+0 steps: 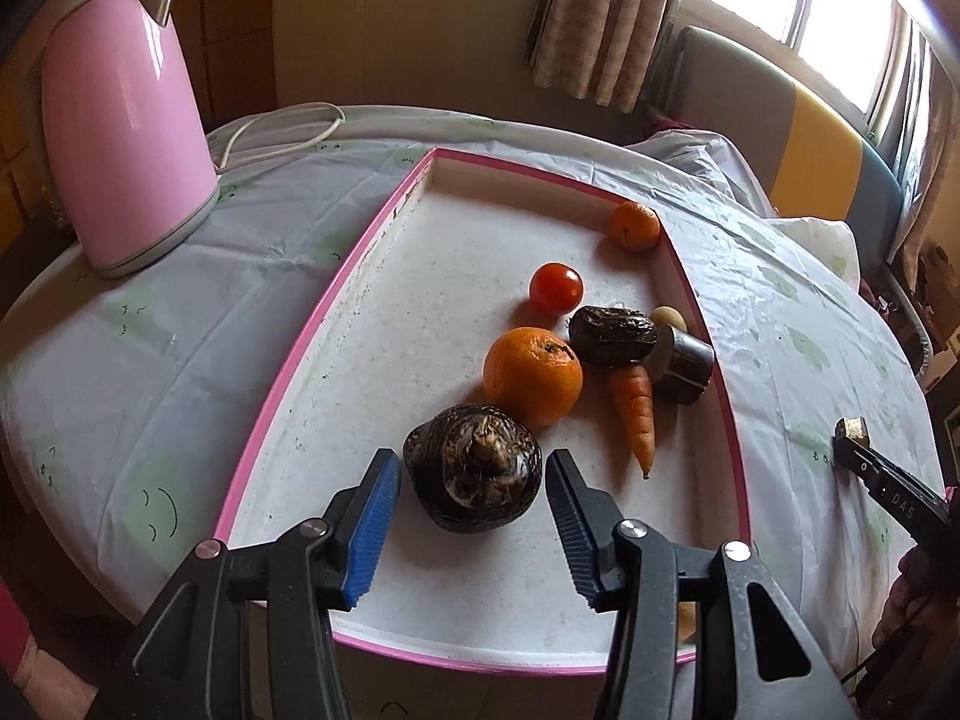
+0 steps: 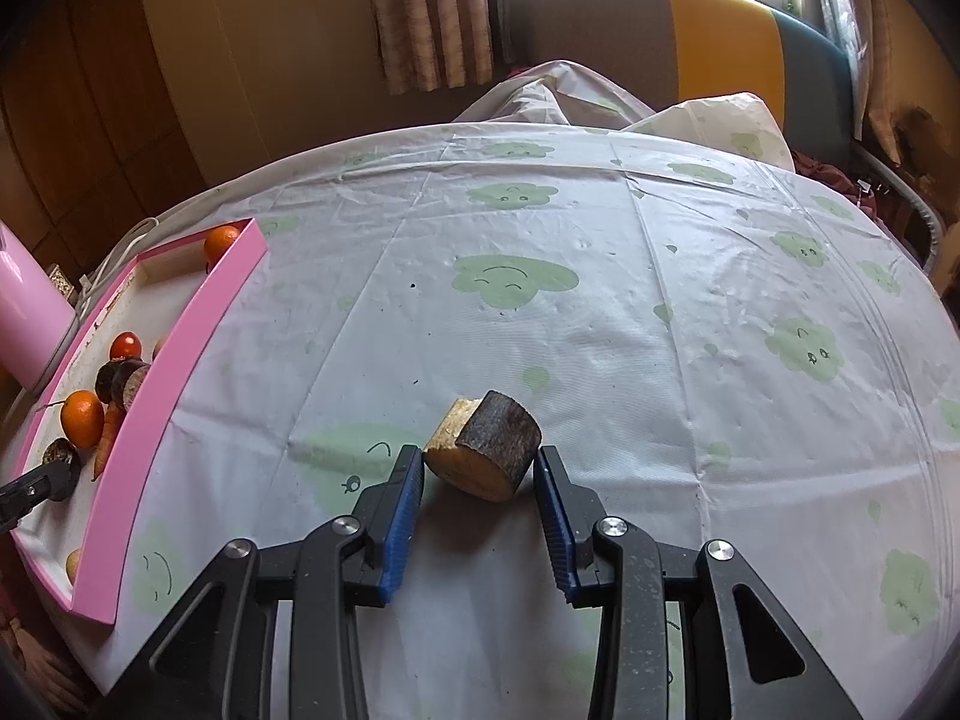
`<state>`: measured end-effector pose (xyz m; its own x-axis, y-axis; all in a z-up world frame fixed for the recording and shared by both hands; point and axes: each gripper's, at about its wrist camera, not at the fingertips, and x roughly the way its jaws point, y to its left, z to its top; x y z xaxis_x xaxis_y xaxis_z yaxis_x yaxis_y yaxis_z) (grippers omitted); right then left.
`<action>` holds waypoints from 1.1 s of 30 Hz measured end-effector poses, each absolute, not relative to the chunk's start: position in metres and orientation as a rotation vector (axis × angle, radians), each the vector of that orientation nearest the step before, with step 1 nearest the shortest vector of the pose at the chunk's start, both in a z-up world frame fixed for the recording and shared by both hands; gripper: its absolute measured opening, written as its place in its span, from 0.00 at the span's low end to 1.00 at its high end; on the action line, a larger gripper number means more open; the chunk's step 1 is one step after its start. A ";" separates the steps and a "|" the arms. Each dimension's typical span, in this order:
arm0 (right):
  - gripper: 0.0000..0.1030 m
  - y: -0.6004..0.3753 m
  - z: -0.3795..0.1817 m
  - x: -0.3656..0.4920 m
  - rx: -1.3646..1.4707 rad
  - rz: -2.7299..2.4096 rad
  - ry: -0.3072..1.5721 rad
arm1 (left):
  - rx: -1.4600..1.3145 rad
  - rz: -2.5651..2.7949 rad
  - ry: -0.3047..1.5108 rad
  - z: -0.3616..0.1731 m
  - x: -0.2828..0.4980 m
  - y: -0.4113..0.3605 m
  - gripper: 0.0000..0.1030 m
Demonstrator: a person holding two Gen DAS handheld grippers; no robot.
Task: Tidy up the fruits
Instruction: 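Carry the cut wood piece into the tray and open the right gripper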
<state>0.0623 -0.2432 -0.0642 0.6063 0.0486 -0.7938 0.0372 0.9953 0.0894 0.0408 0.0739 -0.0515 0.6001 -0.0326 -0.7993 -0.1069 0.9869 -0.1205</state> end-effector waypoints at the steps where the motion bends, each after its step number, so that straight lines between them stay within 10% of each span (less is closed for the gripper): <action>1: 0.37 -0.243 -0.064 0.062 0.097 0.006 0.920 | -0.160 0.048 0.918 -0.049 0.039 0.074 0.50; 33: 0.37 -0.149 -0.030 0.049 0.056 0.373 0.902 | -0.175 0.052 0.861 -0.030 0.019 0.083 0.50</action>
